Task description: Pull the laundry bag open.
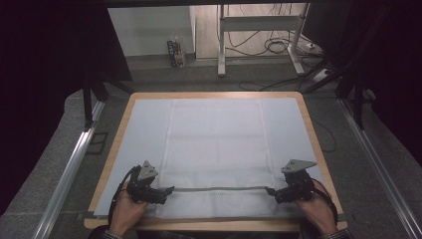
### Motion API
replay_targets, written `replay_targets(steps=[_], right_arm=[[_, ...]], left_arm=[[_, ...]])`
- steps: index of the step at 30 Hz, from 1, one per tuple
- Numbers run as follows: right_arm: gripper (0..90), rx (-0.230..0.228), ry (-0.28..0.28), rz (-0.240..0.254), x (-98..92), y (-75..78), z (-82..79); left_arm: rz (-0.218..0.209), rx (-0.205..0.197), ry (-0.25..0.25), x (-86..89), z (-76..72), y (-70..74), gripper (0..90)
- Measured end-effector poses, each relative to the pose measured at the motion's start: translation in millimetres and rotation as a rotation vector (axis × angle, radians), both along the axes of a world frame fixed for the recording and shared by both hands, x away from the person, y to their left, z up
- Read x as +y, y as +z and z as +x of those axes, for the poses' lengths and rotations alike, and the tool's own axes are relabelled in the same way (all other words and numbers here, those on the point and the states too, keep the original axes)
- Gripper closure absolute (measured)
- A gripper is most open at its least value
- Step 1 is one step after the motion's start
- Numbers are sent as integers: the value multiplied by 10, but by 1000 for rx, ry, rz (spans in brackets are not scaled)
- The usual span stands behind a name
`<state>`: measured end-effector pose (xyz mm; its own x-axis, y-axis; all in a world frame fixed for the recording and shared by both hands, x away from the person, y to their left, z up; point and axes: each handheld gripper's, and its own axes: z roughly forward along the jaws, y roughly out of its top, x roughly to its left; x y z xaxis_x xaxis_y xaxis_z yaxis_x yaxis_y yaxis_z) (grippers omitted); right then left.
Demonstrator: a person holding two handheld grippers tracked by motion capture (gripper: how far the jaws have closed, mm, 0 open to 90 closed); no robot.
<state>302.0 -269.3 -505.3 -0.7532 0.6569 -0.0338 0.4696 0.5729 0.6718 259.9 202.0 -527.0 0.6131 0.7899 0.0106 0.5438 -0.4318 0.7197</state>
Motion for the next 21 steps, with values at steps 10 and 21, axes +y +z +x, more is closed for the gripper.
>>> replay_targets(steps=[10, 21], right_arm=[[27, 108, -14, -33, -73, -70, -91], [241, 91, 13, -115, 2, -87, -135]], left_arm=[[19, 15, -7, -2, 16, -23, 15], [39, 24, -18, -44, 30, -48, 18]])
